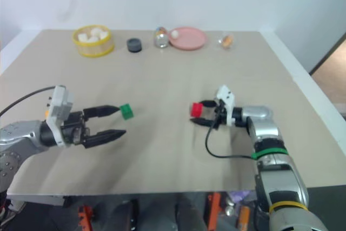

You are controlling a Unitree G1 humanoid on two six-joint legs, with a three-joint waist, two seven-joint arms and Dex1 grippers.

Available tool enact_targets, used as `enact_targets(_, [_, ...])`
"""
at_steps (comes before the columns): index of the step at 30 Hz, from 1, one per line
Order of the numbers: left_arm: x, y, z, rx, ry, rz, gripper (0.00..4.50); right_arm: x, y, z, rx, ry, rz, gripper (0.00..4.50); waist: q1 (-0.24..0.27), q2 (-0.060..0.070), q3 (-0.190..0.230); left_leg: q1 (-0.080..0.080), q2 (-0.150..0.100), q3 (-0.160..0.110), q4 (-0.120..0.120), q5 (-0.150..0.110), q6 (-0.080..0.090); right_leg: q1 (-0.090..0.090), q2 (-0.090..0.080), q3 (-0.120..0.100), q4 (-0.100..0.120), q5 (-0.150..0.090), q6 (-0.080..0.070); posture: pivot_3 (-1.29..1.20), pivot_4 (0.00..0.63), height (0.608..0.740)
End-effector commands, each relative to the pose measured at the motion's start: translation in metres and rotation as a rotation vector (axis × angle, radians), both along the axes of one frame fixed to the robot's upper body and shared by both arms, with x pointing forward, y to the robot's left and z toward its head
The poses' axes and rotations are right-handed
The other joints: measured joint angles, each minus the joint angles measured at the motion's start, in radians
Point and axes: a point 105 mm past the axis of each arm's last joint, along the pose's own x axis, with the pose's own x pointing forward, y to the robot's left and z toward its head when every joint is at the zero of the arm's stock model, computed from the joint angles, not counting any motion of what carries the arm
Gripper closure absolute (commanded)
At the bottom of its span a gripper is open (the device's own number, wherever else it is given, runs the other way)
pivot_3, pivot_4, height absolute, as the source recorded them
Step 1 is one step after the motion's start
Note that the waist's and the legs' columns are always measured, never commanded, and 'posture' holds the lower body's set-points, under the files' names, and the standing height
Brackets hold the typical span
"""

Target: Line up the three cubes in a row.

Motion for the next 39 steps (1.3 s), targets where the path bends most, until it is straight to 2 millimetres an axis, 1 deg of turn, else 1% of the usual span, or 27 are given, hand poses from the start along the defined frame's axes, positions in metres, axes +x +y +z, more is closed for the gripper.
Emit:
enact_targets(1, [-0.005,0.001,0.009,0.012,-0.036,-0.003,0.02,-0.003,0.009,0.005,0.004,-0.027,0.044,0.00,0.000,0.000,0.000,0.000,0.000,0.000,0.000,0.000,0.000,0.000,0.000,0.000,0.000,0.000,0.000,0.00,0.150,0.740])
enact_targets(10, [-0.010,0.004,0.009,0.013,-0.031,0.021,0.02,-0.002,0.012,0.000,-0.005,-0.039,0.035,0.00,0.000,0.000,0.000,0.000,0.000,0.000,0.000,0.001,-0.001,0.000,0.000,0.000,0.000,0.000,0.000,0.00,0.150,0.740])
enact_targets(11, [-0.011,0.006,0.008,0.015,-0.031,0.024,0.00,-0.001,0.012,0.000,-0.010,-0.050,0.032,0.26,0.000,0.000,0.000,0.000,0.000,0.000,0.000,0.000,-0.001,0.000,0.000,0.000,0.000,0.000,0.000,0.00,0.150,0.740])
enact_targets(13, [-0.011,0.002,0.007,0.015,-0.035,0.033,0.00,0.002,0.010,0.003,-0.013,-0.064,0.024,0.85,0.000,0.000,0.000,0.000,0.000,0.000,0.000,0.000,-0.001,0.000,0.000,0.000,0.000,0.000,0.000,0.00,0.150,0.740])
enact_targets(15, [-0.010,0.000,0.007,0.009,-0.038,0.047,0.00,0.002,0.010,0.007,-0.002,-0.076,0.032,1.53,0.000,0.000,0.000,0.000,0.000,0.000,0.000,0.000,-0.001,0.000,0.000,0.000,0.000,0.000,0.000,0.00,0.150,0.740])
enact_targets(18, [-0.011,0.005,0.007,0.009,-0.037,0.067,0.00,0.003,0.011,0.009,0.003,-0.086,0.034,2.60,0.000,0.000,0.000,0.000,0.000,0.000,0.000,0.001,-0.001,0.000,0.000,0.000,0.000,0.000,0.000,0.00,0.150,0.740])
enact_targets(19, [-0.012,0.007,0.006,0.012,-0.037,0.075,0.00,0.003,0.010,0.010,0.006,-0.086,0.034,2.86,0.000,0.000,0.000,0.000,0.000,0.000,0.000,0.001,-0.001,0.000,0.000,0.000,0.000,0.000,0.000,0.00,0.150,0.740])
enact_targets(20, [-0.012,0.009,0.006,0.015,-0.036,0.083,0.00,0.003,0.010,0.011,0.008,-0.088,0.034,3.23,0.000,0.000,0.000,0.000,0.000,0.000,0.000,0.000,-0.001,0.000,0.000,0.000,0.000,0.000,0.000,0.00,0.150,0.740])
enact_targets(25, [-0.015,0.017,0.003,0.025,-0.023,0.104,0.00,0.002,0.012,0.015,0.012,-0.092,0.046,3.23,0.000,0.000,0.000,0.000,0.000,0.000,0.000,0.001,-0.001,0.000,0.000,0.000,0.000,0.000,-0.001,0.00,0.150,0.740])
enact_targets(29, [-0.017,0.023,0.002,0.035,-0.012,0.104,0.00,-0.009,0.020,0.022,0.011,-0.096,0.131,3.23,0.000,0.000,0.000,0.000,0.000,0.000,0.000,0.001,-0.001,-0.001,0.000,0.000,0.000,0.000,-0.001,0.00,0.150,0.740])
enact_targets(31, [-0.016,0.028,0.002,0.029,-0.015,0.109,0.00,-0.023,0.029,0.027,0.007,-0.099,0.219,3.23,0.000,0.000,0.000,0.000,0.000,0.000,0.000,0.000,-0.001,-0.001,0.000,0.000,0.000,0.000,-0.001,0.00,0.150,0.740])
enact_targets(34, [-0.016,0.033,0.002,0.022,-0.019,0.115,0.00,-0.043,0.039,0.029,0.001,-0.081,0.319,3.23,0.003,0.000,0.000,0.000,0.001,0.000,-0.001,0.000,-0.001,-0.001,0.000,-0.001,0.000,-0.001,-0.001,0.00,0.150,0.740])
enact_targets(36, [-0.017,0.032,-0.001,0.035,-0.030,0.109,0.00,-0.062,0.047,0.019,-0.051,-0.085,0.421,3.23,0.003,0.000,0.000,0.000,0.001,0.000,-0.001,0.000,-0.001,-0.001,0.000,-0.001,0.000,-0.001,-0.002,0.00,0.150,0.740])
enact_targets(37, [-0.018,0.031,-0.002,0.043,-0.038,0.107,0.00,-0.069,0.050,0.015,-0.070,-0.091,0.451,3.23,0.004,0.000,0.000,0.000,0.001,0.000,-0.001,0.000,-0.001,-0.001,0.000,-0.001,0.000,-0.001,-0.002,0.00,0.150,0.740])
enact_targets(39, [-0.020,0.030,0.000,0.033,-0.049,0.105,0.00,-0.074,0.053,0.008,-0.097,-0.108,0.467,3.23,0.004,0.000,0.000,0.000,0.001,0.000,-0.001,0.000,-0.002,-0.001,0.000,-0.001,0.000,-0.001,-0.002,0.00,0.150,0.740])
